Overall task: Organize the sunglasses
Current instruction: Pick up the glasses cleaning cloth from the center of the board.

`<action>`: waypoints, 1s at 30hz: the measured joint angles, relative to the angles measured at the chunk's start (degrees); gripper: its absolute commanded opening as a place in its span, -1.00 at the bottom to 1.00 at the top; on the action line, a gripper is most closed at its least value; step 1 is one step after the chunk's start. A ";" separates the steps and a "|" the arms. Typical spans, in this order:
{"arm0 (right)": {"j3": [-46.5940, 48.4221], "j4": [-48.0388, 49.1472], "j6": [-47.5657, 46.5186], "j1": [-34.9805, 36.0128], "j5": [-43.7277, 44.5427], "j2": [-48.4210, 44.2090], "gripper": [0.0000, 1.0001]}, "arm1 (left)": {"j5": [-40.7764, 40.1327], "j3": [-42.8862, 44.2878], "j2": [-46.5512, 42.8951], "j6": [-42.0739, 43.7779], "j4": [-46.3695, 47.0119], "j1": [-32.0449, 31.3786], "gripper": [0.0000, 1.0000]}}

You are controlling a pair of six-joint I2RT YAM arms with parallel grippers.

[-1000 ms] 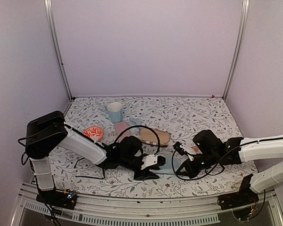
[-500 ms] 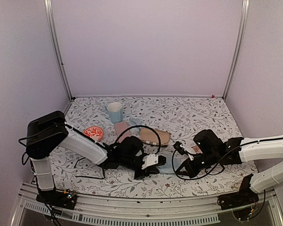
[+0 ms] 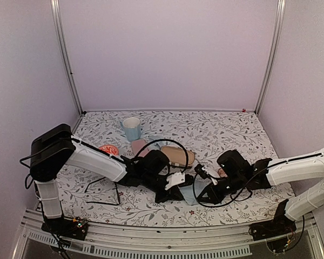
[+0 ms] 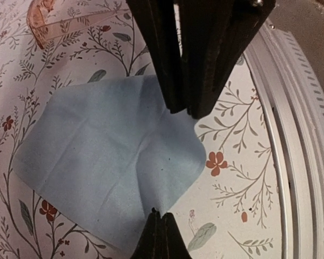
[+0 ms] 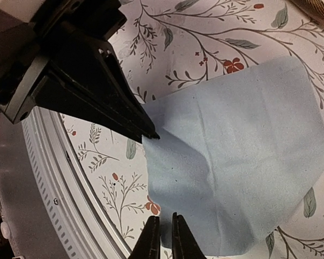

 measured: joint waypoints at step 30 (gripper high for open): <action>0.50 1.05 0.63 9.88 8.79 5.75 -0.13 | 7.50 4.42 0.02 -4.31 -11.04 3.50 -1.00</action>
